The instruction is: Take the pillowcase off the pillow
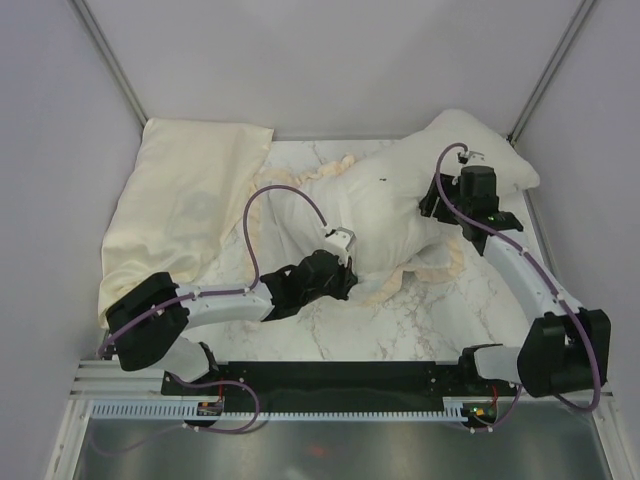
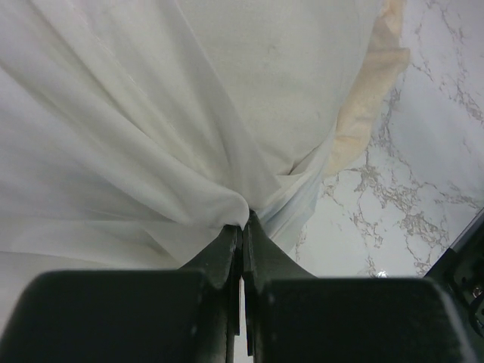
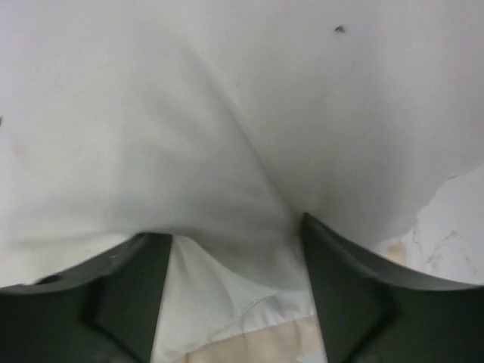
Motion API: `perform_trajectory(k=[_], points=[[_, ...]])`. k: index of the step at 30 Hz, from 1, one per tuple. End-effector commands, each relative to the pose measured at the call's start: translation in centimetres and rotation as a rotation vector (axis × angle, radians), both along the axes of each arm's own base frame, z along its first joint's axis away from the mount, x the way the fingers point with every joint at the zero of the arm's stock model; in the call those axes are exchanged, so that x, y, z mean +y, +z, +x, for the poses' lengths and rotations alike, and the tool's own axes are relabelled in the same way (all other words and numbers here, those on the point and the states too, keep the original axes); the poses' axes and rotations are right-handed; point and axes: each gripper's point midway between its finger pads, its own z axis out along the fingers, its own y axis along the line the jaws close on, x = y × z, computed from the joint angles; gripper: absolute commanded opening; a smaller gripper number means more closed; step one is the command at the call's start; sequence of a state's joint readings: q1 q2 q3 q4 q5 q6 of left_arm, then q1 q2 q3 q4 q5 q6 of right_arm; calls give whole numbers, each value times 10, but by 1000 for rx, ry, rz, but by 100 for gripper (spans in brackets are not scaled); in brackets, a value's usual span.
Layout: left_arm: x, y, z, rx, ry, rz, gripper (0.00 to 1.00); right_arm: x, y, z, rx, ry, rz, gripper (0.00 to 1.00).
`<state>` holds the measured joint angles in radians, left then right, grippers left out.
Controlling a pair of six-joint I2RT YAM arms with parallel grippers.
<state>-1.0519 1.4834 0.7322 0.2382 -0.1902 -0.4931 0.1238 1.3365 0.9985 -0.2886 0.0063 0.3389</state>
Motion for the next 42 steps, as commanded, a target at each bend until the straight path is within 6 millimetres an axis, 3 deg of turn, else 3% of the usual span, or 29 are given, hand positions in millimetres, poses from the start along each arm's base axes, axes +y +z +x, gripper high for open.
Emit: perform_trajectory(k=[1,2,4,5,9,14,20,21,22,23,24,25,26,27,29,30,31,35,40,42], points=[[0,-4,-7,25,-11,47,2,19,34,-26,-100,91,98,82],[-1,-3,-7,26,-15,44,2,26,45,-37,-127,109,134,87],[-3,-2,-7,26,-18,43,2,46,34,-59,-73,154,138,93],[-4,-3,-7,28,-20,47,2,67,31,-73,-57,206,148,94],[-5,-1,-3,18,-8,49,2,109,11,-100,8,272,193,96],[-1,8,1,0,22,37,2,111,-39,-111,104,218,161,96],[4,20,-3,-23,-2,30,2,108,-56,-101,83,187,138,95],[2,22,-6,-24,-26,26,3,111,-55,-95,57,196,140,92],[2,29,-7,-37,-34,16,10,111,-59,-92,58,195,130,82],[4,33,-7,-49,-42,17,32,110,-68,-90,72,189,117,73],[6,41,-6,-67,-37,10,44,113,-68,-85,53,189,121,65],[12,54,-6,-90,-29,-1,59,112,-75,-83,63,180,108,49],[19,63,-2,-123,-7,3,79,111,-78,-82,64,178,105,41],[23,71,1,-142,4,-2,85,113,-79,-79,56,181,105,24],[43,89,14,-163,58,-9,94,113,-83,-79,62,179,105,7],[50,94,22,-165,89,-20,95,112,-84,-81,67,180,104,0],[70,95,39,-152,158,-4,96,113,-81,-81,58,182,110,0],[114,94,80,-110,342,-20,99,110,-78,-89,47,192,122,0],[129,91,119,-113,449,-20,100,109,-71,-99,39,208,137,0],[120,102,132,-137,443,-72,100,108,-71,-103,42,211,140,0]])
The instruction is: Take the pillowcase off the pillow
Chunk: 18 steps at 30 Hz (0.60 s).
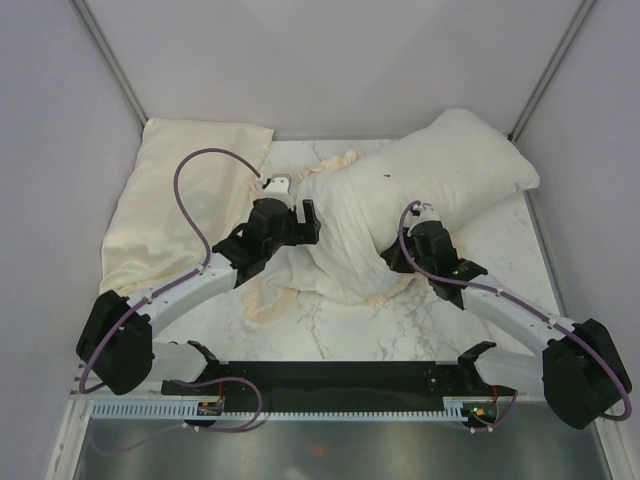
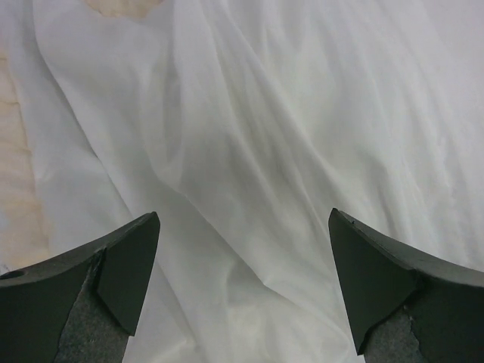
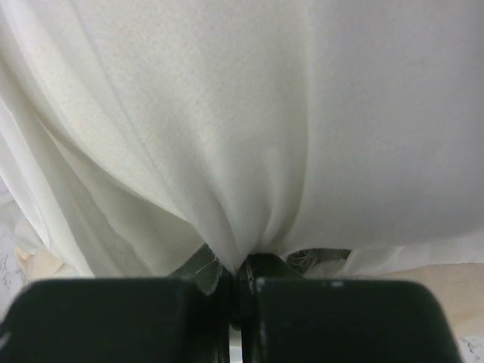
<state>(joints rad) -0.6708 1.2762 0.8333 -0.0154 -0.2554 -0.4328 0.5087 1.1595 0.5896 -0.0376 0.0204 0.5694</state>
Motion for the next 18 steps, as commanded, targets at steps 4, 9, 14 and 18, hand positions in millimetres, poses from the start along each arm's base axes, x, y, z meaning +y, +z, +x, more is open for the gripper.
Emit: perform_trajectory(k=[4,9,14,18], points=[[-24,14,39,-65,10,-98,100,-15,-2,-7,-3,-26,-39,0],[-35,-6,54,-56,-35,-115,82,-14,3,-10,-8,-19,-27,0],[-33,-23,60,-37,-37,-94,2,-20,21,-6,-49,-50,-36,0],[-6,-40,56,5,19,-77,2,-37,43,1,-101,-113,-99,0]])
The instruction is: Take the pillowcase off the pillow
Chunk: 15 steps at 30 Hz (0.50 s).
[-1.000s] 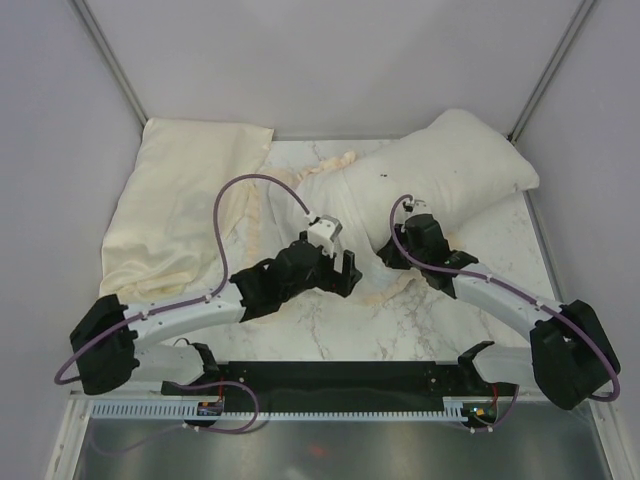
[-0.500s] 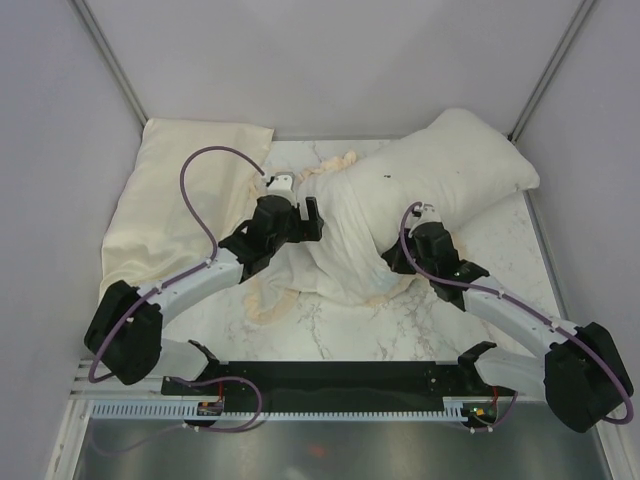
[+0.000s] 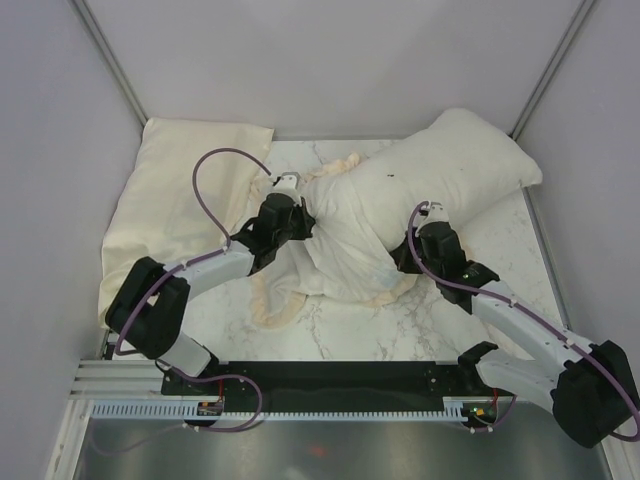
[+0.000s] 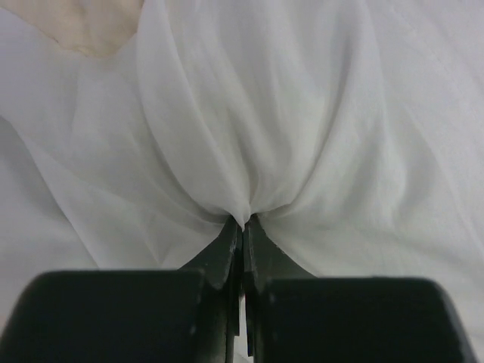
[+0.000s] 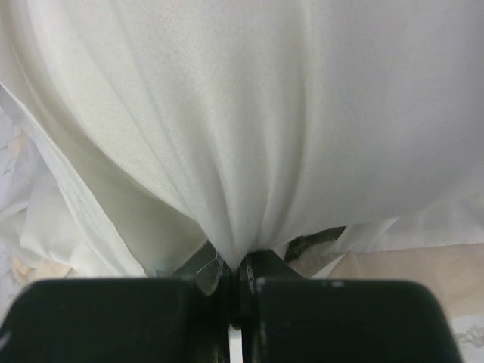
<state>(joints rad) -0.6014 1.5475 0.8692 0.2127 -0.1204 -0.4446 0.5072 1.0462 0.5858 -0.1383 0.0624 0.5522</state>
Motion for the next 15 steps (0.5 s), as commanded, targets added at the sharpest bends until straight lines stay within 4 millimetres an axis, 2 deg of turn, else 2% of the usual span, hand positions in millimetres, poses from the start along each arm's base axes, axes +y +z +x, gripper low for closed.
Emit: perform_trajectory(k=[1,3,4,7,15], points=[[31,5,13,-31,91,-22,2,-23,41,17,-100,-98,-76,0],[48,-2,9,-12,124,-12,2,-31,49,21,-115,-125,-116,0],[59,-4,11,-8,147,-11,2,-32,61,27,-137,-135,-117,0],[78,-10,7,6,182,-7,2,-38,78,37,-167,-158,-146,0],[113,-16,3,20,245,20,2,-61,96,59,-185,-214,-159,0]])
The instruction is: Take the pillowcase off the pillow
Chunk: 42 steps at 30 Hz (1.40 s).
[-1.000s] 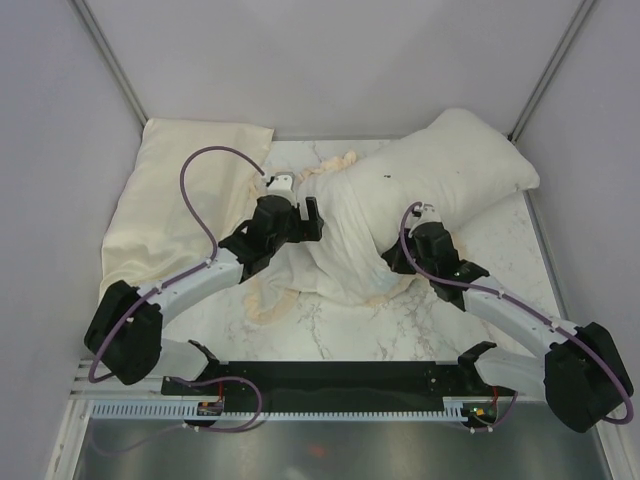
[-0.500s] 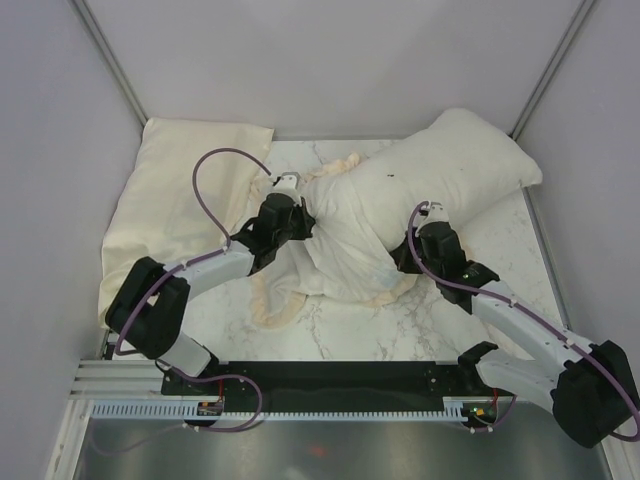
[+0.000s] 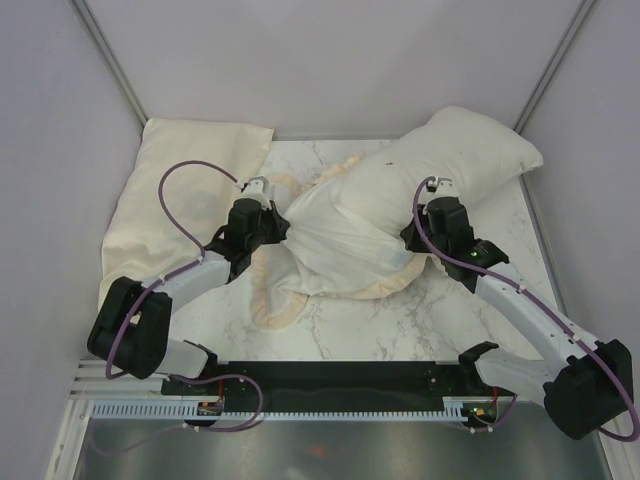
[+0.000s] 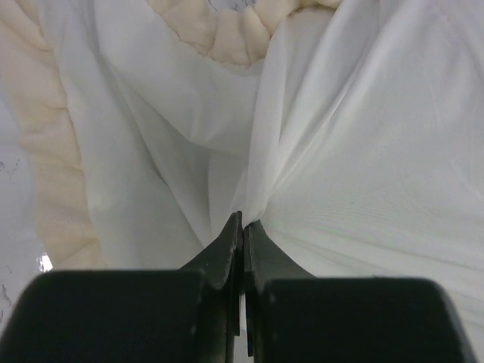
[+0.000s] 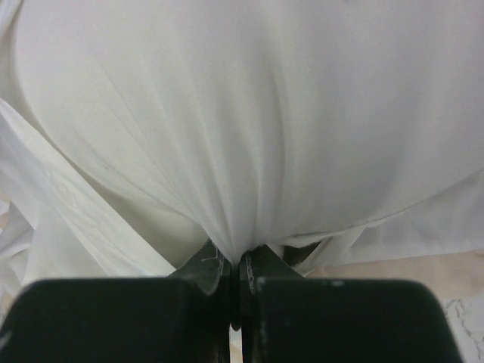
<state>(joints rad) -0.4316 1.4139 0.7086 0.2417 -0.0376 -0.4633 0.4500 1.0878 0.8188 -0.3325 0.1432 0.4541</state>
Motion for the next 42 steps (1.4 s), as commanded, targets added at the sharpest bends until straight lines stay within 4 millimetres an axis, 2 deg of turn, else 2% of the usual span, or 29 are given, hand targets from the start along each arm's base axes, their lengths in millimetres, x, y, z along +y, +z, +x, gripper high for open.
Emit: perform_trajectory(k=[1,4,8,14,19,21,22,23,24,25,26,27,28,29,30,32,33,35,36,39,40,42], points=[[52,-10,6,13,156,77,2,-38,47,31,-149,-145,-41,0],[68,-14,6,26,193,82,2,-52,51,33,-157,-168,-30,0],[81,-16,7,32,216,84,2,-66,55,33,-160,-191,-25,0],[90,-10,13,19,244,109,2,-73,55,31,-157,-203,-36,0],[94,-5,15,11,252,122,2,-69,57,30,-161,-183,-18,0],[80,4,12,-5,190,88,2,-63,54,31,-153,-159,3,0],[71,9,10,-15,160,72,22,-55,52,29,-143,-123,27,0],[63,21,7,-45,142,62,35,-49,51,31,-145,-110,53,0],[41,26,-2,-63,86,66,50,-45,47,32,-137,-95,65,0],[31,30,-8,-73,64,73,71,-42,41,31,-125,-86,78,0],[24,46,-12,-115,70,72,77,-36,42,34,-133,-72,106,0],[-4,52,-27,-128,4,66,80,-35,38,35,-126,-75,113,0],[-11,57,-34,-140,3,74,85,-33,34,35,-121,-73,118,0],[-23,66,-41,-157,-18,61,86,-24,35,35,-125,-37,144,0],[-47,75,-59,-172,-78,26,87,-20,33,36,-116,-33,159,0],[-68,81,-74,-172,-123,-15,88,-8,35,36,-121,-4,167,0],[-88,83,-88,-162,-175,-48,89,-4,34,37,-117,-5,164,0],[-109,86,-101,-163,-234,-84,89,10,38,38,-124,18,169,0],[-126,83,-115,-155,-283,-94,89,15,42,39,-132,28,176,0],[-153,85,-135,-150,-339,-112,91,24,49,42,-143,18,192,0],[-160,74,-136,-131,-344,-89,92,28,51,42,-141,21,201,0],[-177,71,-144,-115,-370,-94,93,33,56,44,-150,21,214,0]])
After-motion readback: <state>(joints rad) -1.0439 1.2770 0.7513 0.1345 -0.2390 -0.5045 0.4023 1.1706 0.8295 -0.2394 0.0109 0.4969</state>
